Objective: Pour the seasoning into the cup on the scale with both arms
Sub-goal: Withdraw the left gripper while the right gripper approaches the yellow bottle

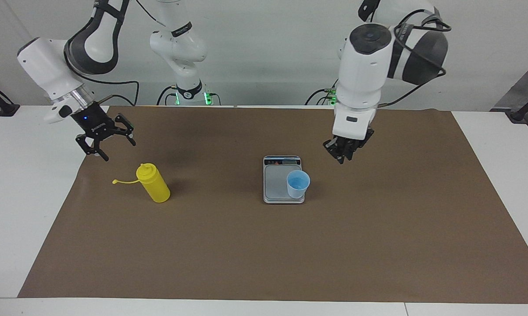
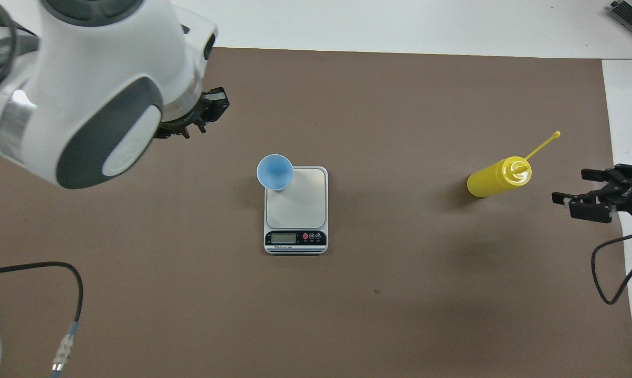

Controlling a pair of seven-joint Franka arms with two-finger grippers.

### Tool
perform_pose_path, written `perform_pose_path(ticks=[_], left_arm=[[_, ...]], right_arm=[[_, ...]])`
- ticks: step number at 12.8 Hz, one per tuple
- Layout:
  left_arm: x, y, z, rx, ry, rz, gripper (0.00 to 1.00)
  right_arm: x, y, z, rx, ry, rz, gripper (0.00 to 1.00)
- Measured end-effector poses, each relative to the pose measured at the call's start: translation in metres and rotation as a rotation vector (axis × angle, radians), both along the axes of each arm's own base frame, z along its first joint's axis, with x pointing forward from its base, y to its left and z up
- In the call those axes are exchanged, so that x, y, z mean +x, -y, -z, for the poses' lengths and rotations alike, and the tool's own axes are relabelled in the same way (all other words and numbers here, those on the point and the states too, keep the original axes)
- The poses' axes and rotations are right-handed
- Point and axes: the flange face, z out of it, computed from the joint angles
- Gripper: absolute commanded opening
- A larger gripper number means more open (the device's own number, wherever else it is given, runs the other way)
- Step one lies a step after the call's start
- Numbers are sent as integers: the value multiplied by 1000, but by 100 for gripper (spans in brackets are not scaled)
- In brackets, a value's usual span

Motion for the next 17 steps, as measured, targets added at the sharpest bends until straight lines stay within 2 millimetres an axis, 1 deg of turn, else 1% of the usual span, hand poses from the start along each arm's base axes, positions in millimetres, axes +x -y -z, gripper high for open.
perform_pose_path(ticks=[1,2,4,5,6,8,9,10,12,13,14,15,17], left_arm=[[2,-33,-13,-11,-22,22,27],[3,-73,-27,-25,-46,48,28],[3,-151,-46,-48,-67,94,30],[1,-183,-48,-46,-78,123,31],[-3,-206,-43,-45,-101,155,33],[-11,-238,-22,-65,-140,209,38],[-16,-249,-7,-73,-138,221,40],[-20,-254,8,-75,-124,227,41],[-33,-253,39,-71,-87,237,45],[-42,-251,51,-71,-80,241,47],[-49,-250,58,-70,-79,243,49],[-54,-250,58,-70,-78,244,52],[-58,-247,55,-69,-72,250,56]], right_arm=[[0,10,18,35,45,-38,100],[2,17,35,60,74,-62,100],[4,18,61,110,131,-98,100],[5,17,73,132,176,-122,100],[5,15,84,143,211,-148,100],[4,13,101,150,248,-184,100],[5,11,108,156,275,-201,100],[6,8,117,167,306,-215,100],[6,3,145,212,352,-222,100],[7,-1,157,237,361,-214,100],[9,-8,166,258,364,-208,100],[11,-14,172,273,364,-210,100],[14,-24,178,296,370,-205,100]])
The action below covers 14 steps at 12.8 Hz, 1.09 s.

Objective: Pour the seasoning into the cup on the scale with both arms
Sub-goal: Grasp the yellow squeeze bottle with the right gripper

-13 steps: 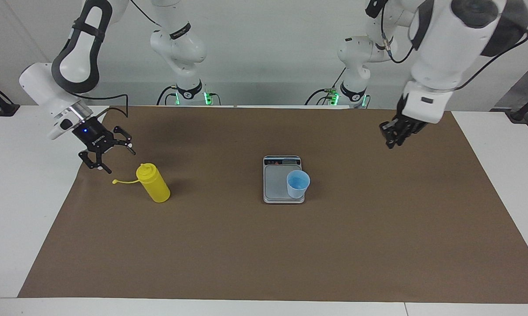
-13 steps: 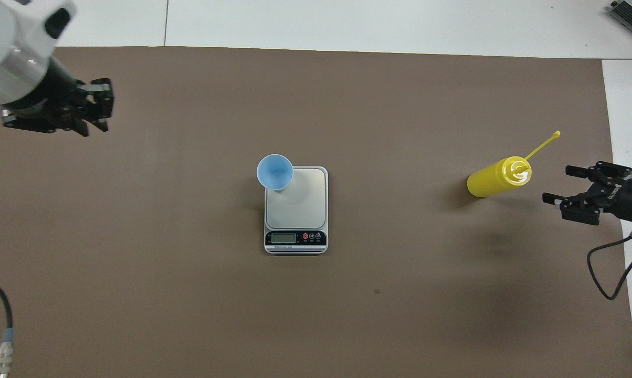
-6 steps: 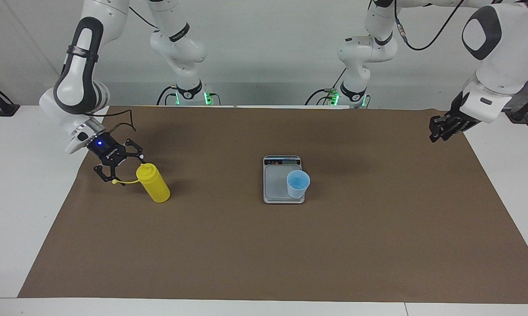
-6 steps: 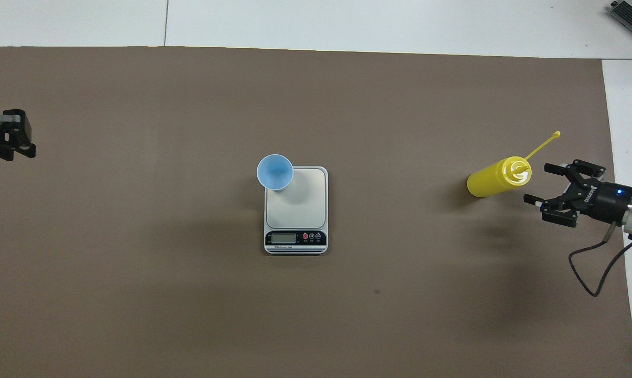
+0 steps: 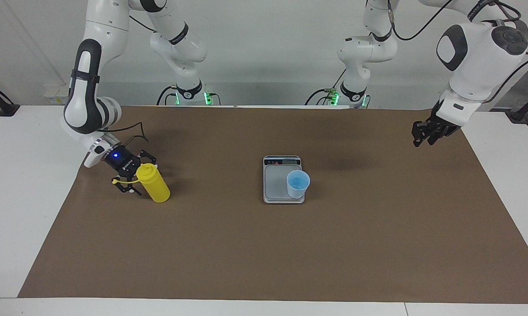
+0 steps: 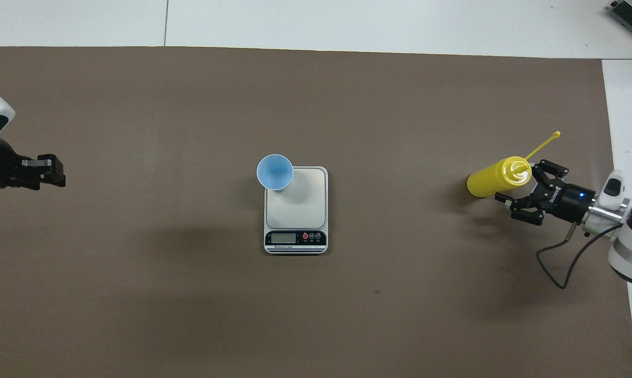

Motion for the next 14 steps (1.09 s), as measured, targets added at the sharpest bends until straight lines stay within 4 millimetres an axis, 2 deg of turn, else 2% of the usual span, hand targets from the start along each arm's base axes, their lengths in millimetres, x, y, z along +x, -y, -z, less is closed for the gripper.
perform_pose_path(ticks=[3,4,6,7,8,9,10,14], left_arm=[[-1,8,-2,0,3,14,65],[-1,9,-1,0,3,16,67],[-1,11,-1,0,2,23,75],[-1,12,-1,0,2,25,85],[-1,12,-1,0,2,27,100],[-1,12,-1,0,1,28,100],[-1,13,0,0,2,28,100],[-1,6,-1,0,5,16,100]], right_arm=[[7,-19,-1,25,10,-5,100],[7,-20,-1,25,10,-6,96],[8,-18,-2,24,13,-3,61],[8,-18,-3,23,15,-3,45],[9,-18,-4,23,18,-4,29],[11,-18,-6,21,23,-5,10],[13,-19,-8,19,27,-7,0],[25,-23,-21,-3,35,8,0]])
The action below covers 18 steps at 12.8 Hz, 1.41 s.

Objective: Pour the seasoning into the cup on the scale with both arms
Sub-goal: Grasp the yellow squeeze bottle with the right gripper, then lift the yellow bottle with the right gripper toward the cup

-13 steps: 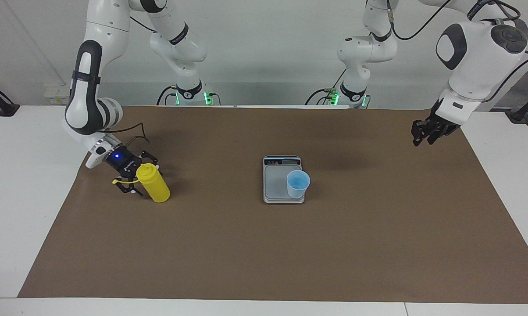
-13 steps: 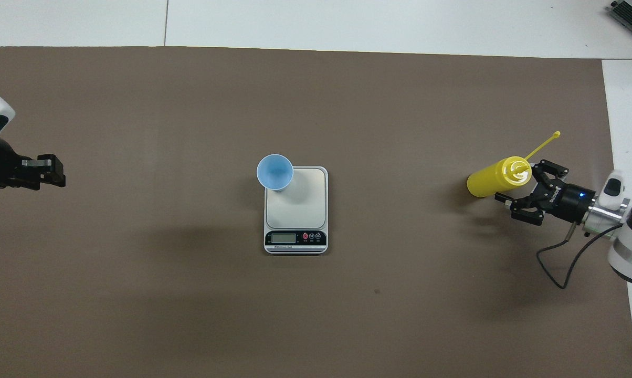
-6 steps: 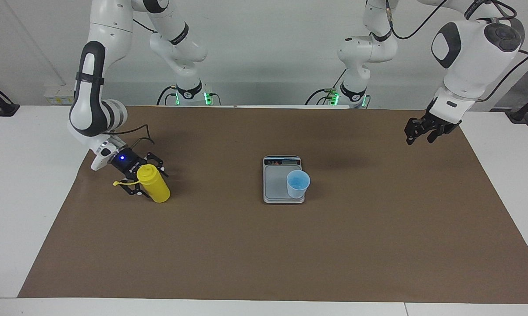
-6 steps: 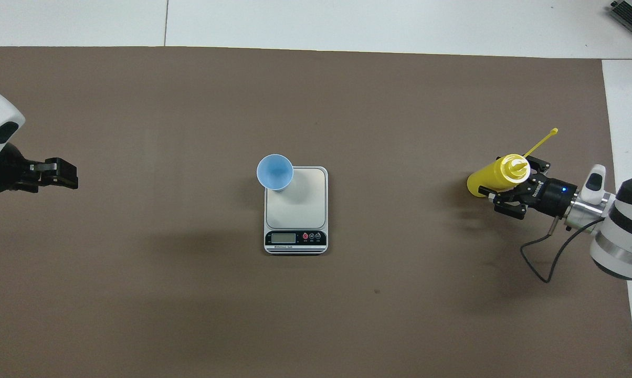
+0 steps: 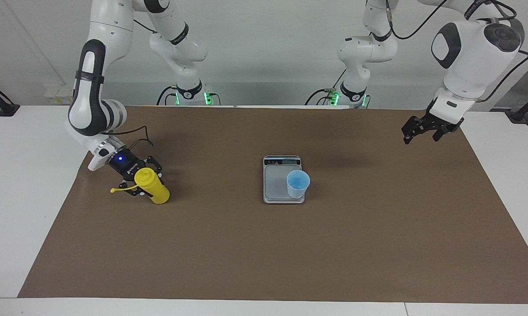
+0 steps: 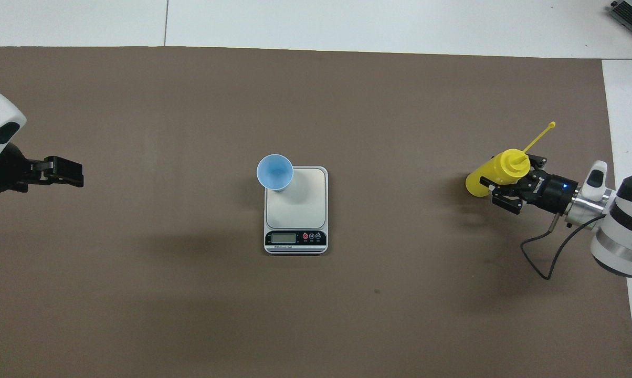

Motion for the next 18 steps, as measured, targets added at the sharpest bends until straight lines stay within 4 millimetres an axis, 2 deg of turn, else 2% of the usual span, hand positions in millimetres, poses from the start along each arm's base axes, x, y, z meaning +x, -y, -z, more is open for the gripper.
perform_pose_path(ticks=[2,3,8,10,15,18], left_arm=[[0,-7,0,0,0,-13,100],[0,-8,0,0,0,-15,100],[0,-8,0,0,0,-14,100],[0,-8,0,0,0,-14,100],[0,-8,0,0,0,-14,100],[0,-8,0,0,0,-14,100]], right_arm=[[12,-20,-18,-20,-17,20,0],[18,-37,-31,-41,-31,24,0],[52,-140,-106,-179,-113,37,0],[61,-178,-127,-231,-130,46,0],[84,-252,-166,-470,-163,49,0],[86,-300,-173,-620,-146,37,0]])
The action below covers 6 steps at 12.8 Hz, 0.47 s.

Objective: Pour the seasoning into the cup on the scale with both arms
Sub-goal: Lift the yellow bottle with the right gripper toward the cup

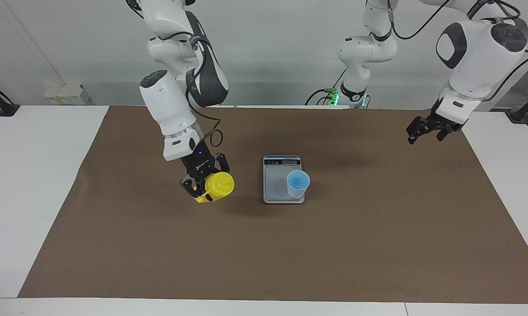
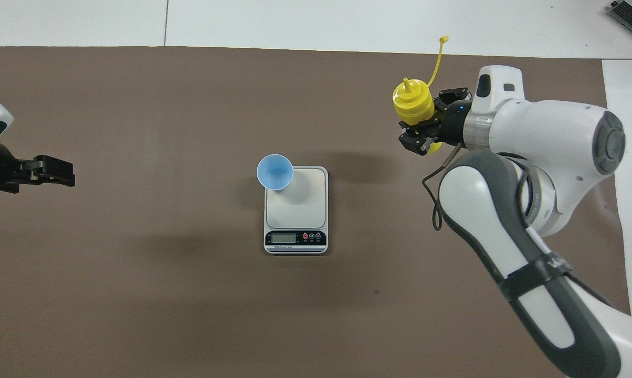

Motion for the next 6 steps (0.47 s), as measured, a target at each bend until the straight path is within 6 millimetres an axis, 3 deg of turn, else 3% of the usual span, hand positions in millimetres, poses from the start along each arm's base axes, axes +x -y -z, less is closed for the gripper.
perform_pose_path(ticks=[3,6], left_arm=[[0,0,0,0,0,0,100],[0,0,0,0,1,0,100]], right_arm=[[5,-30,5,-119,7,-37,0],[1,-67,23,-221,23,-84,0]])
